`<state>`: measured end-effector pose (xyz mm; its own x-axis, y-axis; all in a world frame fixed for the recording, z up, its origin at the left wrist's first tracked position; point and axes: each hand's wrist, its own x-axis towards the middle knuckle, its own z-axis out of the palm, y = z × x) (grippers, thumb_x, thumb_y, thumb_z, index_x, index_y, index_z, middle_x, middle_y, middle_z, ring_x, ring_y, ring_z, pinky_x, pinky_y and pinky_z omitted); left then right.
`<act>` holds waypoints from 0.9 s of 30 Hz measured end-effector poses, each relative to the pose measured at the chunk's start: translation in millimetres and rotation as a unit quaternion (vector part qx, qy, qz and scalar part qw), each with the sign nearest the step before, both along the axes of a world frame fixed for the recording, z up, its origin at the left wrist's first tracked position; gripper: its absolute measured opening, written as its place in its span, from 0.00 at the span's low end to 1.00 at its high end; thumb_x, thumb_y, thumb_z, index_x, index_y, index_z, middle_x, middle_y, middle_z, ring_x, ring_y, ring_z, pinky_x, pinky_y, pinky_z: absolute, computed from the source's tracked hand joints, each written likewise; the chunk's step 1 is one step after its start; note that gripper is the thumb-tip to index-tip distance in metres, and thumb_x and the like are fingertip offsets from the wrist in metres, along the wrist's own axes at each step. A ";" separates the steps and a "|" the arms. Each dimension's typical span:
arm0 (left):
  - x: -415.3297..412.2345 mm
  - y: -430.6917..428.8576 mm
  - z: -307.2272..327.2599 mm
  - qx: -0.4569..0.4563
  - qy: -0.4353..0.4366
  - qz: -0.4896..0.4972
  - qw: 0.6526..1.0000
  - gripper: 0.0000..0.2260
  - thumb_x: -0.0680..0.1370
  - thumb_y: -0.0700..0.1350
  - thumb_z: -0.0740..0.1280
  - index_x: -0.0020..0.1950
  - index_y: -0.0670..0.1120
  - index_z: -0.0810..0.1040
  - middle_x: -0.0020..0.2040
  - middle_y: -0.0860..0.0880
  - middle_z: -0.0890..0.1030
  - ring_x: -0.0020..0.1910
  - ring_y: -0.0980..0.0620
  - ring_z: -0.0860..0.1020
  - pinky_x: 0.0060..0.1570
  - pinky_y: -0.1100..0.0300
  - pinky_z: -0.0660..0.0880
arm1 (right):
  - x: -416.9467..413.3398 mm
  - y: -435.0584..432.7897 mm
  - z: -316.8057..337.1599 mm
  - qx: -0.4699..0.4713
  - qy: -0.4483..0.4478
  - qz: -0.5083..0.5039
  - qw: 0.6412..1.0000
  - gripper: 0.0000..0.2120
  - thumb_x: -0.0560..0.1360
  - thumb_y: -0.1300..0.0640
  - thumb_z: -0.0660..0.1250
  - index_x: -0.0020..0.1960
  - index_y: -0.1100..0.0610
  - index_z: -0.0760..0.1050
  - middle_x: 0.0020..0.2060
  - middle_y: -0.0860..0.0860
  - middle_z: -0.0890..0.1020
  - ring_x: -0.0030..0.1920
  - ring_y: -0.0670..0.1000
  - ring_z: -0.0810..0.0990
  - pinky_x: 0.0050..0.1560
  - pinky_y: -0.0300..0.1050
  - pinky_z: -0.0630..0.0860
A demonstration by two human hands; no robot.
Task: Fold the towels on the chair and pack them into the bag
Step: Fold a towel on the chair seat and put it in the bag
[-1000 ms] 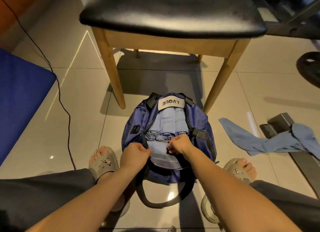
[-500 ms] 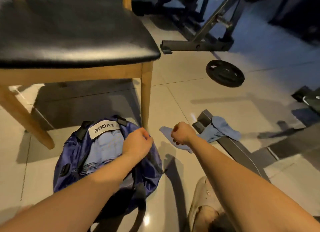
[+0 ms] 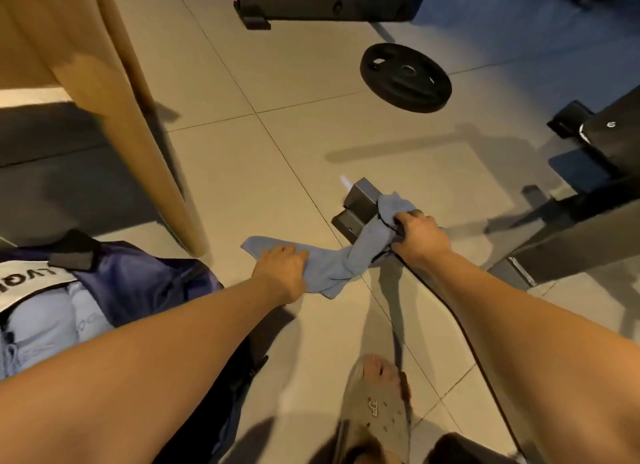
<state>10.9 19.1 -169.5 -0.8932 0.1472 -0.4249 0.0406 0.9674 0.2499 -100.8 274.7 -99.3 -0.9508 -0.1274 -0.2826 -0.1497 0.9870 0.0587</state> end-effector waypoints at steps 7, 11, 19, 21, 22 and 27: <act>1.8 -1.0 -18.6 -0.077 0.093 -0.010 0.993 0.10 0.74 0.41 0.72 0.54 0.46 0.80 0.52 0.45 0.80 0.51 0.42 0.79 0.48 0.52 0.74 | -13.6 5.7 -1.9 0.009 0.041 0.009 0.999 0.05 0.74 0.55 0.68 0.49 0.50 0.76 0.49 0.57 0.80 0.51 0.63 0.77 0.46 0.52 0.76; 5.8 -8.4 12.8 -0.042 -0.144 0.042 0.988 0.13 0.79 0.45 0.66 0.62 0.43 0.76 0.59 0.44 0.80 0.57 0.43 0.80 0.55 0.54 0.77 | -8.4 -3.2 45.8 -0.187 -0.074 0.002 0.979 0.07 0.75 0.59 0.71 0.45 0.64 0.79 0.42 0.65 0.81 0.40 0.57 0.77 0.39 0.48 0.71; 19.1 -50.9 150.4 0.327 -0.102 0.185 0.921 0.20 0.73 0.53 0.78 0.62 0.54 0.76 0.56 0.50 0.81 0.54 0.51 0.80 0.53 0.58 0.75 | 33.0 -51.2 197.2 -0.237 -0.230 0.104 0.938 0.04 0.76 0.63 0.71 0.48 0.63 0.84 0.44 0.56 0.86 0.47 0.53 0.82 0.60 0.54 0.77; 23.4 -56.0 203.8 0.406 -0.022 0.174 0.897 0.26 0.72 0.52 0.79 0.67 0.57 0.75 0.61 0.52 0.79 0.58 0.54 0.79 0.53 0.62 0.74 | 46.1 -66.1 234.5 -0.230 -0.238 0.139 0.933 0.06 0.77 0.63 0.71 0.50 0.64 0.85 0.47 0.57 0.87 0.51 0.54 0.84 0.64 0.54 0.77; 27.9 -57.5 227.6 0.419 0.012 0.156 0.894 0.27 0.72 0.52 0.80 0.69 0.58 0.74 0.63 0.53 0.78 0.61 0.54 0.77 0.54 0.62 0.74 | 54.6 -73.2 251.6 -0.226 -0.237 0.155 0.932 0.06 0.78 0.62 0.71 0.51 0.64 0.85 0.48 0.57 0.87 0.53 0.55 0.84 0.65 0.54 0.77; 49.8 -64.7 319.0 0.399 0.061 0.087 0.911 0.29 0.75 0.49 0.75 0.73 0.63 0.70 0.71 0.55 0.71 0.69 0.54 0.69 0.64 0.56 0.69 | 95.8 -102.2 331.8 -0.241 -0.226 0.217 0.919 0.07 0.80 0.60 0.69 0.51 0.58 0.86 0.47 0.48 0.88 0.51 0.45 0.84 0.66 0.48 0.74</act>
